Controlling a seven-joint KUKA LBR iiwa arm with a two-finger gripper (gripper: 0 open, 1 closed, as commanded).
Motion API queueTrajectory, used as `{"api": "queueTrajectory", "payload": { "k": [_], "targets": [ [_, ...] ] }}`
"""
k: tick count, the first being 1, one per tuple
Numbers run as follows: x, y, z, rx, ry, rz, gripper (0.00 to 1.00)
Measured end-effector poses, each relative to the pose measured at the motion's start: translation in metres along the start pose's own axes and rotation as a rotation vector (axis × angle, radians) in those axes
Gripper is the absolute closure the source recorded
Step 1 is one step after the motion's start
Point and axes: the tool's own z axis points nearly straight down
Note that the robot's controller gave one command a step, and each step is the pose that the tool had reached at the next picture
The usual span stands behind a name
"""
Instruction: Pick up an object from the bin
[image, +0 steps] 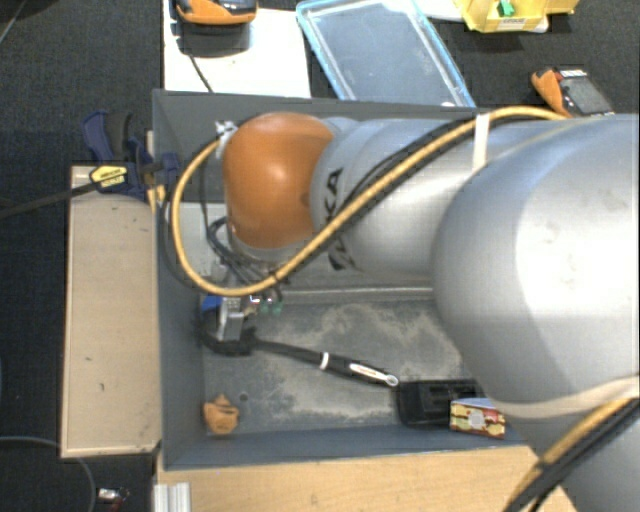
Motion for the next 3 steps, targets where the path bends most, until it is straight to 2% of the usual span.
{"api": "queueTrajectory", "payload": {
  "k": [1, 2, 3],
  "targets": [
    [0.0024, -0.0013, 0.0638, -0.001, -0.004, -0.036, 0.0],
    [0.0091, -0.0026, 0.0624, 0.0, -0.009, 0.172, 1.0],
    [0.0091, -0.0026, 0.0622, 0.0, -0.009, 0.173, 1.0]
  ]
}}
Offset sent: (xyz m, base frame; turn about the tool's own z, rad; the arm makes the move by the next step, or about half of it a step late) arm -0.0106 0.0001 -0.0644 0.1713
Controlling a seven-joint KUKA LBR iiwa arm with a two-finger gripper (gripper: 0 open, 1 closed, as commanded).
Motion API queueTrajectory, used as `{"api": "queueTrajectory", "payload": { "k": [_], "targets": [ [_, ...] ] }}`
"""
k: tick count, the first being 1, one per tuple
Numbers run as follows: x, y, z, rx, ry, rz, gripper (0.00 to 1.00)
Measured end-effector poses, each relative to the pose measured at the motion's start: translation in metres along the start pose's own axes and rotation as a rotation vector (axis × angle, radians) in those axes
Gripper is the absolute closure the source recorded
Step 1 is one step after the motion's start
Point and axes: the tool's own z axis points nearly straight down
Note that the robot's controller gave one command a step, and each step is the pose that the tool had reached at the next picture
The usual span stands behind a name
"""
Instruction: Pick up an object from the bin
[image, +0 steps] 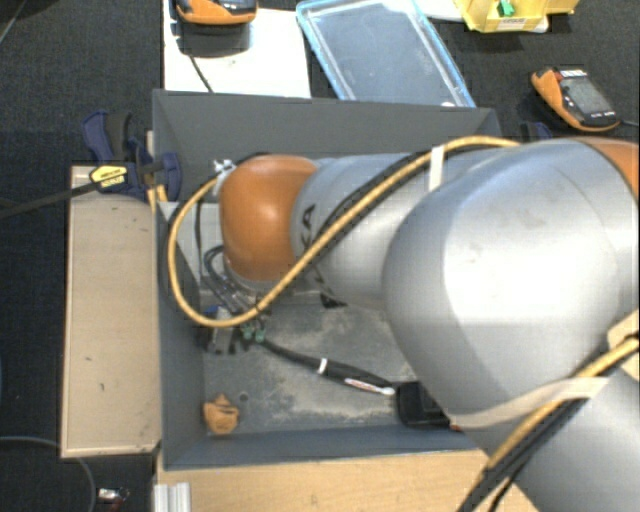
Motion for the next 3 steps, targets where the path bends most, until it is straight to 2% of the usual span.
{"api": "queueTrajectory", "payload": {
  "k": [1, 2, 3],
  "targets": [
    [0.002, -0.001, -0.034, 0.002, 0.006, 0.001, 1.0],
    [0.0, 0.0, -0.083, 0.0, 0.003, 0.003, 1.0],
    [0.0, 0.0, -0.113, -0.001, 0.002, 0.002, 1.0]
  ]
}}
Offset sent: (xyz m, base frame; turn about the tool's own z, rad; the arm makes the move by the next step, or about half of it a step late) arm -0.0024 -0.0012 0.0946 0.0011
